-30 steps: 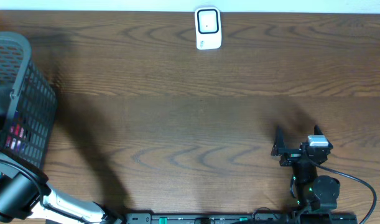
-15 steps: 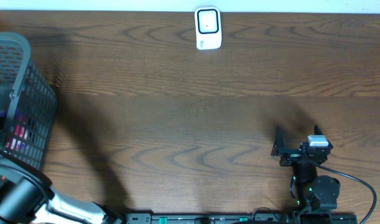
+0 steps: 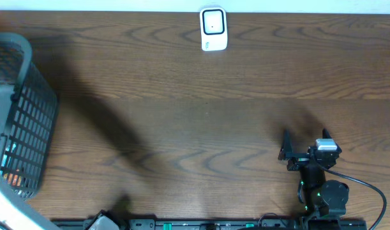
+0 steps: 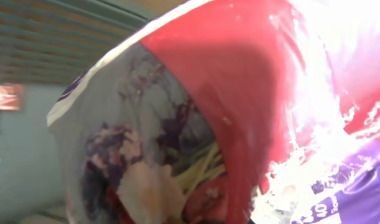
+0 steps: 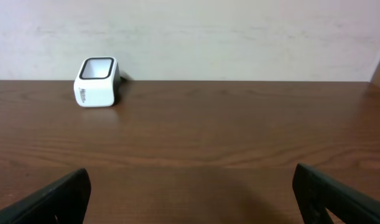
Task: Scan the item barcode
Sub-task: 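Grasp the pink-purple snack package with the left gripper and lift, then carry the pink package forward and place it on the table center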
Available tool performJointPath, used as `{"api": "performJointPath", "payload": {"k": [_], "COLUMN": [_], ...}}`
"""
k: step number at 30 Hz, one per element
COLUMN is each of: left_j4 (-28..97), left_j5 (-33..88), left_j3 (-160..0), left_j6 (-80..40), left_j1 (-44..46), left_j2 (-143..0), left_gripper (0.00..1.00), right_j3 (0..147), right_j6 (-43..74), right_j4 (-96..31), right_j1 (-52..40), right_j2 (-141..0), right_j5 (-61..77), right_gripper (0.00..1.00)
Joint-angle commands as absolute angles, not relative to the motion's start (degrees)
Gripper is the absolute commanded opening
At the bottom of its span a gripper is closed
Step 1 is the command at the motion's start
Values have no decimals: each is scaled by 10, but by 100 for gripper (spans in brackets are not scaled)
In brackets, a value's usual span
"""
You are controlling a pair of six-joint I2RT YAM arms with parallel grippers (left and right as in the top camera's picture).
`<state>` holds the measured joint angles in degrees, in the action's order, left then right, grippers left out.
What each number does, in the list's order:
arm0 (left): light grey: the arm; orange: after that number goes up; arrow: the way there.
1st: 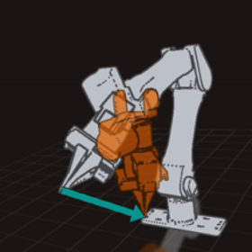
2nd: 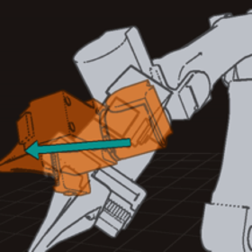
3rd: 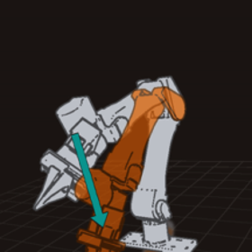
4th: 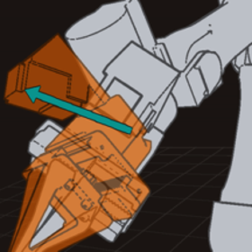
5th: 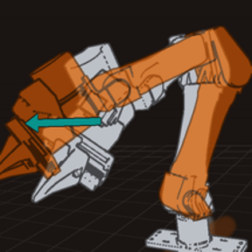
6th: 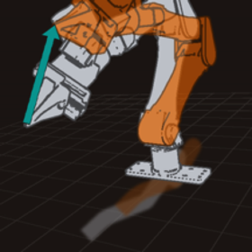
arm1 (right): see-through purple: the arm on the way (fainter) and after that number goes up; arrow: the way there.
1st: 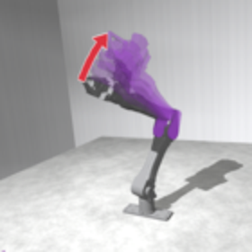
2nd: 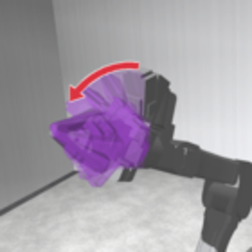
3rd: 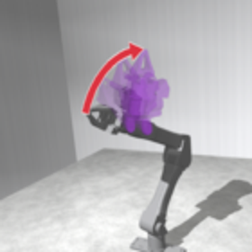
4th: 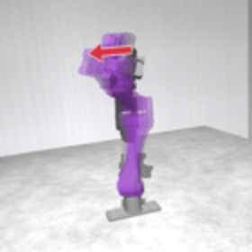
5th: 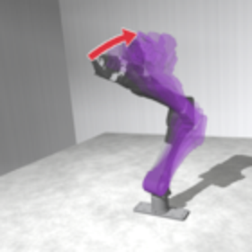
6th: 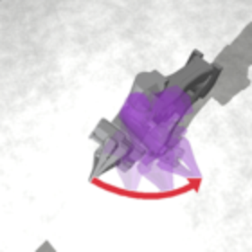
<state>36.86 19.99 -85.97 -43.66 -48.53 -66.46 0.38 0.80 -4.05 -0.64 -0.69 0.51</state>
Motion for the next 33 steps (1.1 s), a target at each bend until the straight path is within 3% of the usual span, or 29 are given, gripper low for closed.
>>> {"api": "performJointPath", "payload": {"k": [1, 10, 14, 31, 32, 33], "left_j4": [368, 398, 459, 451, 449, 448], "left_j5": [251, 243, 183, 188, 188, 187], "left_j3": [-864, -864, -864, -864, -864, -864], "left_j6": [-422, -147, -120, -119, -119, -119], "left_j1": [-378, -30, 65, 279, 282, 284], "left_j2": [-659, -739, -816, -1103, -1108, -1114], "left_gripper": [7, 7, 7, 8, 22, 53], "right_j3": [3, 3, 3, 3, 3, 3], "right_j6": [3, 3, 3, 3, 3, 3], "right_j4": [-43, -43, -43, -43, -43, -43], "right_j1": [-7, -7, -7, -7, -7, -7], "right_j2": [-4, -4, -4, -4, -4, -4], "right_j5": [10, 10, 10, 10, 10, 10], "right_gripper": [99, 99, 99, 99, 99, 99]}}
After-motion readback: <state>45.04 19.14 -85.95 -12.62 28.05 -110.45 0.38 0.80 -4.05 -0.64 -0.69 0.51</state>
